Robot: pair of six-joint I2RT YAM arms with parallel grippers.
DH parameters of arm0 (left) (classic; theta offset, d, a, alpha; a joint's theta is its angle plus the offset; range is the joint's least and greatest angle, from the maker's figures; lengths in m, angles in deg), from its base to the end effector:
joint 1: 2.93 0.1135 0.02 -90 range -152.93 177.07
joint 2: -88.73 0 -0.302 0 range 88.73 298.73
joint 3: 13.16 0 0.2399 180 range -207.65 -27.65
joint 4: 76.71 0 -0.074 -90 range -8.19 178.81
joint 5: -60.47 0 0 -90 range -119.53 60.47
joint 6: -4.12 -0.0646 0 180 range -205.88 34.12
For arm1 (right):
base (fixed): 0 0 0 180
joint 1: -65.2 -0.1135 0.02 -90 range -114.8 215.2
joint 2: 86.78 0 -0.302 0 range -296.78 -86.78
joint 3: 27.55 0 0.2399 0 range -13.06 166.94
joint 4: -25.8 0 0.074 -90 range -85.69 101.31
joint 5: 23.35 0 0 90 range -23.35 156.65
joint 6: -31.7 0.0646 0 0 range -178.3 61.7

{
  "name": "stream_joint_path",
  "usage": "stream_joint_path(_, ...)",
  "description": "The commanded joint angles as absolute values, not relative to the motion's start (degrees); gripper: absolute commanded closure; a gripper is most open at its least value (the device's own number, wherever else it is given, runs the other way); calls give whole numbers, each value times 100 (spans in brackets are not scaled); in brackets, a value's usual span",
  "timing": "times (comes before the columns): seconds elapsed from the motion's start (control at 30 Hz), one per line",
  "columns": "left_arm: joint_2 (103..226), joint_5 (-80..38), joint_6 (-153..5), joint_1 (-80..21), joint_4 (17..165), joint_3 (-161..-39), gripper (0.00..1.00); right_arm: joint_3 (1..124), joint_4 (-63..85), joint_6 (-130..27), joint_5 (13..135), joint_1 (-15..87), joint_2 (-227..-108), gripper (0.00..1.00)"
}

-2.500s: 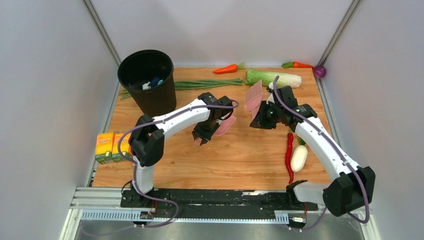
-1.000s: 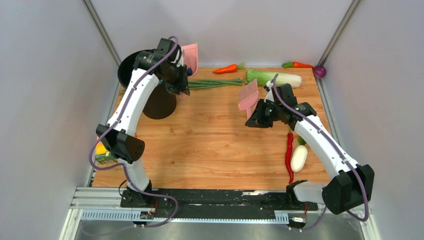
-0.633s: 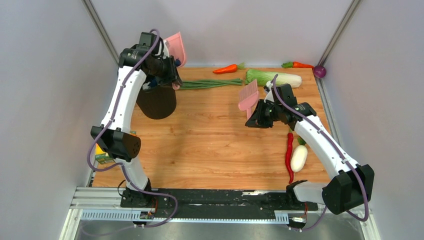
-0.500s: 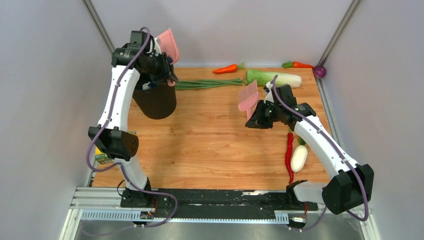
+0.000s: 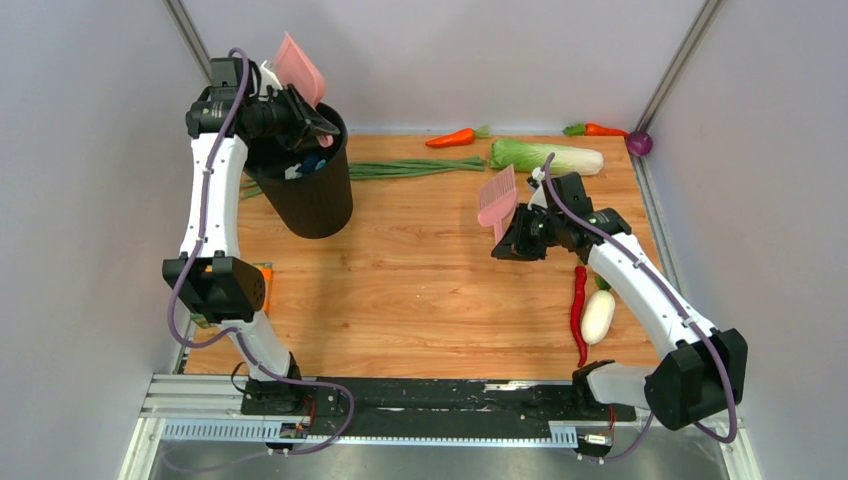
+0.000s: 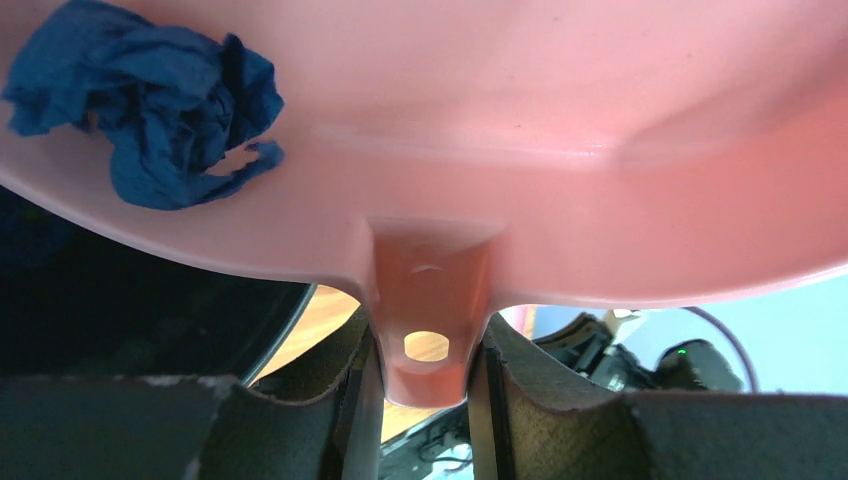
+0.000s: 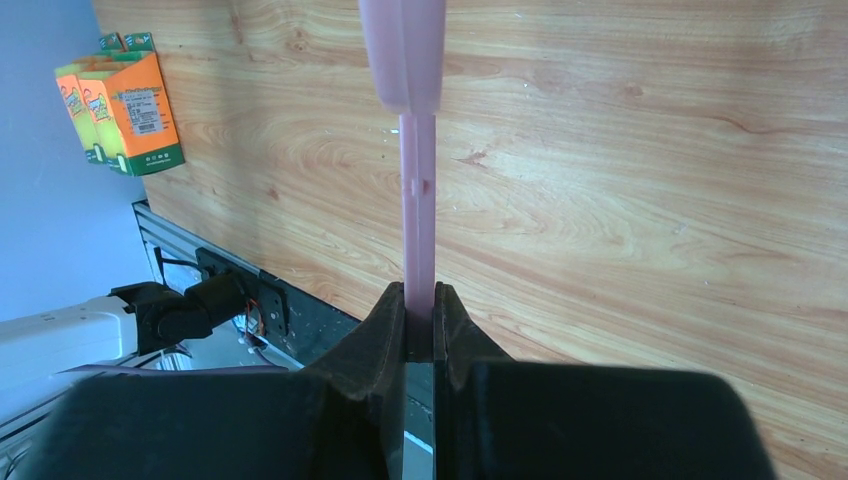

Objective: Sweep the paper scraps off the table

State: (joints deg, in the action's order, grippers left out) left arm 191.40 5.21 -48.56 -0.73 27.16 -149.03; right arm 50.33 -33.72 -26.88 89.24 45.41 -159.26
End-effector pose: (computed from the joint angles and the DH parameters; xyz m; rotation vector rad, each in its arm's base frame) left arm 0.3812 -0.0222 0.4529 -0.4922 2.3151 -1.0076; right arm 0.2233 0.1067 0.3158 0.0969 2.6231 0.8383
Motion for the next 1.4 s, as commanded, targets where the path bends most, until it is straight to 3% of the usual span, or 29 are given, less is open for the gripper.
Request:
stream_joint_path(0.0,18691,1441,-4045,111,4124,-14500,100,5013,-3096,-2754,8924,4569,-15744,100)
stream_joint_path(0.33,18340,2346,-2062,410,6461,-13367,100,5013,-3096,-2762,8889,4577,-15718,100)
stream_joint_path(0.43,18163,2531,-1015,454,8375,-12455,100,5013,-3096,-2762,8889,4569,-15709,100)
stream_joint_path(0.5,18023,2549,232,463,10647,-11682,100,5013,-3096,-2762,8898,4586,-15691,100)
stream_joint_path(0.6,18092,1666,3128,498,14871,-10431,100,5013,-3096,-2762,8907,4577,-15665,100)
stream_joint_path(0.7,18198,1512,3594,516,15490,-9911,100,5004,-3105,-2771,8924,4604,-15630,100)
stream_joint_path(0.9,18189,1372,3672,507,15692,-10148,100,4916,-3114,-2798,8933,4639,-15559,100)
stream_joint_path(1.07,18058,1880,3025,490,14668,-10577,100,4977,-3114,-2798,8933,4639,-15595,100)
stream_joint_path(1.13,17900,2380,1981,376,13044,-11015,100,5021,-3114,-2797,8907,4648,-15595,100)
stream_joint_path(1.2,17838,2462,-663,157,10271,-11829,100,5048,-3114,-2798,8907,4648,-15612,100)
stream_joint_path(1.23,17881,2287,-1339,-71,8016,-12253,100,5057,-3114,-2798,8907,4639,-15621,100)
stream_joint_path(1.27,18021,1981,-2494,-195,7036,-12884,100,5066,-3114,-2815,8907,4639,-15638,100)
stream_joint_path(1.37,18285,1532,-3637,-783,4574,-13810,100,5048,-3105,-2815,8898,4648,-15647,100)
